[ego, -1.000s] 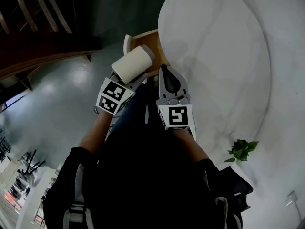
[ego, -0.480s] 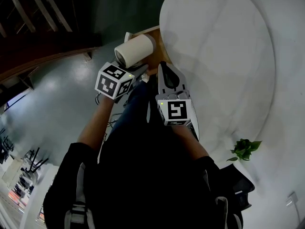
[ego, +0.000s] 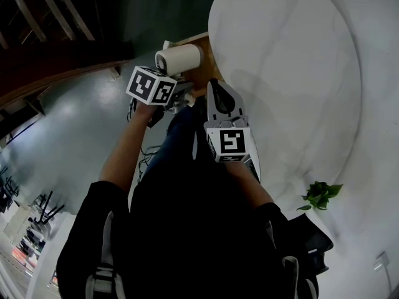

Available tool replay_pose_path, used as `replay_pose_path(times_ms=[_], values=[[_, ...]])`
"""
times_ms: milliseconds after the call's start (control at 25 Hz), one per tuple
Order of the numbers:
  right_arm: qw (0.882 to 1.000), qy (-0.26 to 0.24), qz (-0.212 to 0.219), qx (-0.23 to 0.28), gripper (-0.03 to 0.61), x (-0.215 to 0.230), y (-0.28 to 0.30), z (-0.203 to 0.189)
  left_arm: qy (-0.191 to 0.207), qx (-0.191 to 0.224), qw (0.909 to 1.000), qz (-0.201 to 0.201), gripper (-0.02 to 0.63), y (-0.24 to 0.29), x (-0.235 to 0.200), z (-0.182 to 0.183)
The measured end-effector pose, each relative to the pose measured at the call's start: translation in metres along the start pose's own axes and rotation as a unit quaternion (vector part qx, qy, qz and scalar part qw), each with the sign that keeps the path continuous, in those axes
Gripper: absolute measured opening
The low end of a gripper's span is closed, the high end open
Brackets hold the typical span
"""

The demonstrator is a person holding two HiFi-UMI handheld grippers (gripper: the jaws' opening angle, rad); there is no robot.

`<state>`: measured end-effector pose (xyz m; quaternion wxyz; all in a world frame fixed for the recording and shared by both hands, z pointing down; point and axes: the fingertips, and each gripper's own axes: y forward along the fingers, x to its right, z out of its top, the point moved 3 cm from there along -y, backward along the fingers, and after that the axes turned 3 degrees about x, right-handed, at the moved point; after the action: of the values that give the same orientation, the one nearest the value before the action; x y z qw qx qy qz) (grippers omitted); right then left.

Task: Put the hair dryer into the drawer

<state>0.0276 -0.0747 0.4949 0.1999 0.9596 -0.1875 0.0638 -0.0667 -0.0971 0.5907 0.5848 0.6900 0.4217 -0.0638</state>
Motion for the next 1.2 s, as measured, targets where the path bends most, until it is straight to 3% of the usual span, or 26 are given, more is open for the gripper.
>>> replay_pose_path(times_ms=[280, 560, 800, 920, 1200], values=[[1.000, 0.005, -0.002, -0.013, 0.020, 0.006, 0.003, -0.010, 0.005, -0.031, 0.9994, 0.015, 0.225, 0.015, -0.004, -0.001], [0.999, 0.004, 0.007, -0.036, 0.020, 0.008, 0.011, -0.028, 0.003, -0.027, 0.9990, 0.035, 0.242, 0.028, -0.001, -0.009], [0.998, 0.006, 0.019, -0.060, 0.020, 0.005, 0.017, -0.045, 0.045, -0.101, 0.9920, 0.061, 0.260, 0.045, 0.001, -0.042], [0.998, 0.011, 0.018, -0.065, 0.020, 0.006, 0.018, -0.051, 0.085, -0.130, 0.9850, 0.075, 0.272, 0.052, 0.003, -0.045], [0.997, 0.020, 0.014, -0.077, 0.020, 0.011, 0.019, -0.060, 0.019, -0.143, 0.9872, 0.068, 0.282, 0.054, -0.004, -0.039]])
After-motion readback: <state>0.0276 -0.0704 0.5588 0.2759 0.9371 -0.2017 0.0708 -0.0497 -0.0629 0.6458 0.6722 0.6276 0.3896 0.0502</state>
